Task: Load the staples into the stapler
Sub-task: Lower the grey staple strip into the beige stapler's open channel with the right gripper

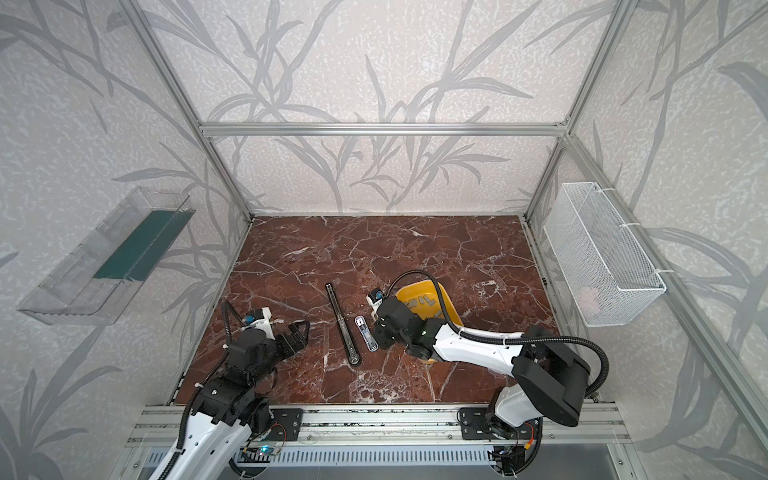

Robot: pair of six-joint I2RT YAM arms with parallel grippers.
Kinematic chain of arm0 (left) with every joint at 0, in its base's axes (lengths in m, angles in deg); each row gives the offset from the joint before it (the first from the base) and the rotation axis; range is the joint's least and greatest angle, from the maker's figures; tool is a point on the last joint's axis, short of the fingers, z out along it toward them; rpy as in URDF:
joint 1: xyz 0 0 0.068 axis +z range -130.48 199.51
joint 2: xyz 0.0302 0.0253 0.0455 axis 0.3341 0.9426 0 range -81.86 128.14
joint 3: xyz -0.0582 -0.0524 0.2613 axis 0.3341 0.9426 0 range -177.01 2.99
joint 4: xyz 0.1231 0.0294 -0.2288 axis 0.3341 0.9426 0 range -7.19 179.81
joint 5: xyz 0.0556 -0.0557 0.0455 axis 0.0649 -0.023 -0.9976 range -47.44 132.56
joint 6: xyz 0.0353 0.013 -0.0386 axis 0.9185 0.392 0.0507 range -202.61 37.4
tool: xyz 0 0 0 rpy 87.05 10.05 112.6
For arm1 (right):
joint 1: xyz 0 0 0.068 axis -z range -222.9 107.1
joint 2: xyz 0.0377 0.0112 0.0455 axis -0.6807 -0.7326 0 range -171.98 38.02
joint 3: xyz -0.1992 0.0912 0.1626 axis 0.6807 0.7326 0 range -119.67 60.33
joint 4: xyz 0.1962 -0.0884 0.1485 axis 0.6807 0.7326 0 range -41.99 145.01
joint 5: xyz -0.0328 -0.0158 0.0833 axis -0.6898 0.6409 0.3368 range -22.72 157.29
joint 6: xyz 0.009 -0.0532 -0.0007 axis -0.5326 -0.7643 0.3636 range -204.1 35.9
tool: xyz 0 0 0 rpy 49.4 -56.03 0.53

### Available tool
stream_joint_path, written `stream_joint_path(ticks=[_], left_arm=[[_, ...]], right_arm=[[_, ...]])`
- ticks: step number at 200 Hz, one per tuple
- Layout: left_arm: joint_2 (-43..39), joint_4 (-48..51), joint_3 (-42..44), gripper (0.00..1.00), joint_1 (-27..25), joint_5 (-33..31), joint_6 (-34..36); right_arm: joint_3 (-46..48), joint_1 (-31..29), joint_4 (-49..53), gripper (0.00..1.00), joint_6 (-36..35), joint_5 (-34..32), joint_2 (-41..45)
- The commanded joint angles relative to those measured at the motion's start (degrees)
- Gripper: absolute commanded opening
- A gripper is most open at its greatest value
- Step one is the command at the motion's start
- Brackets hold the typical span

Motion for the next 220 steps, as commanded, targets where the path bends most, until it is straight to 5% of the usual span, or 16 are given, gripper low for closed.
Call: stream_joint_path(ticks=[1, 58, 183, 220], left_arm=[[-0.26, 0.07, 0.58, 0.99, 0.03, -0.73, -0.47], [-0.29, 0.05, 0.56, 0.99, 0.03, -0.88, -0.40], [-0.27, 0.34, 0.47, 0.99, 0.03, -1.26, -0.30], [-0.32, 0.22, 0.56, 0.99, 0.03, -1.21, -0.37]], right_arm=[[-0.78, 0.44, 0.26, 0.04, -2.23, -0.08, -1.13], [-0.95, 4.17, -0.26, 0.04, -0.08, 6.51, -5.08], [9.16, 9.26, -0.99, 0.02, 0.28, 5.05, 3.73], [8.09, 9.30, -5.03, 0.03, 0.08, 11.74, 2.78]])
